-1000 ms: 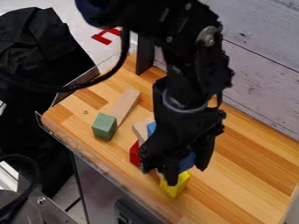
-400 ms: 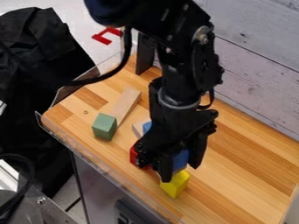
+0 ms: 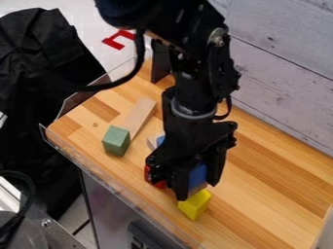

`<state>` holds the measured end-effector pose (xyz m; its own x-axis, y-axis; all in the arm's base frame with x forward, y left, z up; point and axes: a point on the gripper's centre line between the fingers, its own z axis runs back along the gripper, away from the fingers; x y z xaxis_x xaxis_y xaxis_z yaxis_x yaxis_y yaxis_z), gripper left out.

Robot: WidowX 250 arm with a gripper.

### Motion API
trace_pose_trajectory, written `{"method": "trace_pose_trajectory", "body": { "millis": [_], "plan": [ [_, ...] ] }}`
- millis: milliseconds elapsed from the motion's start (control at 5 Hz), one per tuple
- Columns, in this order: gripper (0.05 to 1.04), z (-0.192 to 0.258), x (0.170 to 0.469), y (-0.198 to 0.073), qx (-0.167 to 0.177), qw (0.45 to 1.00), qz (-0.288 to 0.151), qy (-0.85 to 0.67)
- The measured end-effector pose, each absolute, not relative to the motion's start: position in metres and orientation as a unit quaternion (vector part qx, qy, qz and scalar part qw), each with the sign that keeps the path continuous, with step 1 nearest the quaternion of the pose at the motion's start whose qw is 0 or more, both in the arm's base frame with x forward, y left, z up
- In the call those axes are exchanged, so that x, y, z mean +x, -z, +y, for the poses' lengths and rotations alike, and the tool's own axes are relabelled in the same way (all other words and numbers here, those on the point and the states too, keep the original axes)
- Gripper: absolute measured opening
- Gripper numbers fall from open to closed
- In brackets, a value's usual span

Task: Put the blue rectangle to the top of block

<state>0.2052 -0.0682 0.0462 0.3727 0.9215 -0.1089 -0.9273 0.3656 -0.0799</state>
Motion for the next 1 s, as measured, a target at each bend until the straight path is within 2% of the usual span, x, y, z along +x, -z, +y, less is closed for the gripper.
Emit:
{"method": "trace_pose_trajectory", "body": {
  "millis": [200,400,600,800,1000],
  "plan": [
    [0.669,-0.067,0.21,-0.045,-0.066,0.827,0.025,-0.558],
    [0.938,-0.069,0.217,-0.045,-0.07,0.83,0.024,-0.553],
    [1.003,-0.068,0.22,-0.047,-0.066,0.834,0.018,-0.548],
    [1.0,-0.065,0.22,-0.056,-0.067,0.829,0.005,-0.556],
    [1.0,-0.06,0.228,-0.081,-0.07,0.842,-0.02,-0.534]
  ]
}}
